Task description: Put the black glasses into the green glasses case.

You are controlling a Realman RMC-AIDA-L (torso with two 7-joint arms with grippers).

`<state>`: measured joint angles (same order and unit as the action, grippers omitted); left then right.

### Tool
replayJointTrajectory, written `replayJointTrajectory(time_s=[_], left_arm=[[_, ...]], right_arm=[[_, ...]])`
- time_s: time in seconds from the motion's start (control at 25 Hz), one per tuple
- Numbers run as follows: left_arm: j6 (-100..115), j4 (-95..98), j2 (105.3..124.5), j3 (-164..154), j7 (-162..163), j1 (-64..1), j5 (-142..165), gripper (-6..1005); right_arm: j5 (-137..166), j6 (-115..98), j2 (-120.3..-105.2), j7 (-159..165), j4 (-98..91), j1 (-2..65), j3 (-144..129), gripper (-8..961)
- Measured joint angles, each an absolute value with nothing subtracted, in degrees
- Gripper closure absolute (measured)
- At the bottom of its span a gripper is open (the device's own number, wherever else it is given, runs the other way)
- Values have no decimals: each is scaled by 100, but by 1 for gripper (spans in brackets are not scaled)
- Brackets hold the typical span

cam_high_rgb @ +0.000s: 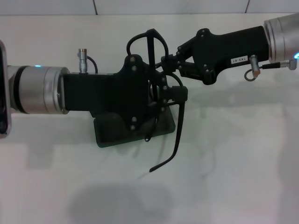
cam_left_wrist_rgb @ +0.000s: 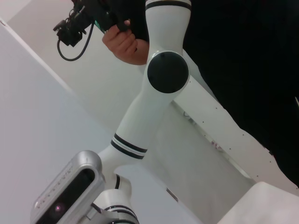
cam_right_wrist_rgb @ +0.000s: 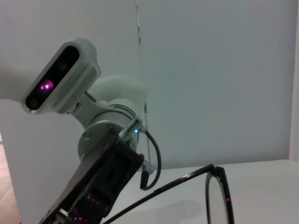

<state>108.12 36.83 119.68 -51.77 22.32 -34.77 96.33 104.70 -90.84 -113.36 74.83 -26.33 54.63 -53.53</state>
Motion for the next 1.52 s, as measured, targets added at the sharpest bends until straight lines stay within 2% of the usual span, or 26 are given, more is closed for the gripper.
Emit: replayJointTrajectory(time_s=[0.56, 0.8, 1.16, 1.52], left_arm=[[10750, 3403, 11979, -5243, 2078, -3757, 9504, 1001], [10796, 3444, 11970, -5390, 2118, -3703, 9286, 1001], [10832, 3455, 11898, -5371, 2224, -3611, 9328, 1000], [10668, 3454, 11899, -5381, 2225, -3560, 9492, 1000]], right_arm=[[10328, -9120, -11376, 7594, -2640, 5388, -5352, 913], [10104, -9116, -11287, 7594, -2668, 5215, -5353, 913], [10068, -9125, -11045, 7565, -2716, 5012, -5360, 914], [10036, -9518, -10957, 7565, -2739, 5001, -5353, 914]])
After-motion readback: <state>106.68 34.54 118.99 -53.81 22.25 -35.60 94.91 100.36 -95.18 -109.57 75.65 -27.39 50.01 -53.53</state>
